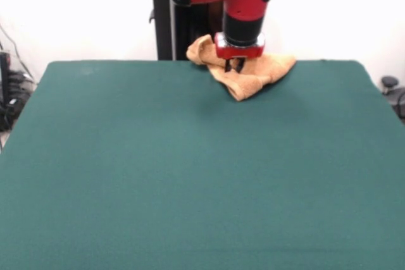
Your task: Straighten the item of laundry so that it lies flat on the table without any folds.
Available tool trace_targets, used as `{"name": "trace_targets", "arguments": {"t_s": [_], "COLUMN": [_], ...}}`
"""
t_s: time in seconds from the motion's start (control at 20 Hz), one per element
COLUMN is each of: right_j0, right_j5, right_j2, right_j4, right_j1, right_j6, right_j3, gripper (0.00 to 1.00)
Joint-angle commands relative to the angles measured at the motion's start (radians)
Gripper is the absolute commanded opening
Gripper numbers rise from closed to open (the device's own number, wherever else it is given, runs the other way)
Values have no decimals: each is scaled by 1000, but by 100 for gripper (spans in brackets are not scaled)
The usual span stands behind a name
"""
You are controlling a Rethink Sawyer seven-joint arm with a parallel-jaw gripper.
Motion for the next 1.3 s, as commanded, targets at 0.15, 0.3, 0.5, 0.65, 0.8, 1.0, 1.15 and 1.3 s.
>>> {"name": "trace_targets", "arguments": {"t_s": [0.15,0.3,0.5,0.65,0.8,1.0,1.15,1.3], "right_j0": [3,-17,-10,-24,-38,-53,-47,-14], "right_j5": [-294,-289,-250,-254,-284,-304,-242,-176], "right_j2": [-46,-21,-18,-4,3,14,6,-22], "right_j4": [-26,-35,-28,-13,-11,-4,27,27], "right_j1": [126,126,121,120,128,133,112,53], "right_j6": [136,109,104,111,117,125,147,151], "right_j3": [-300,-304,-312,-298,-284,-269,-226,-151], "gripper": [100,100,100,100,100,100,100,100]}}
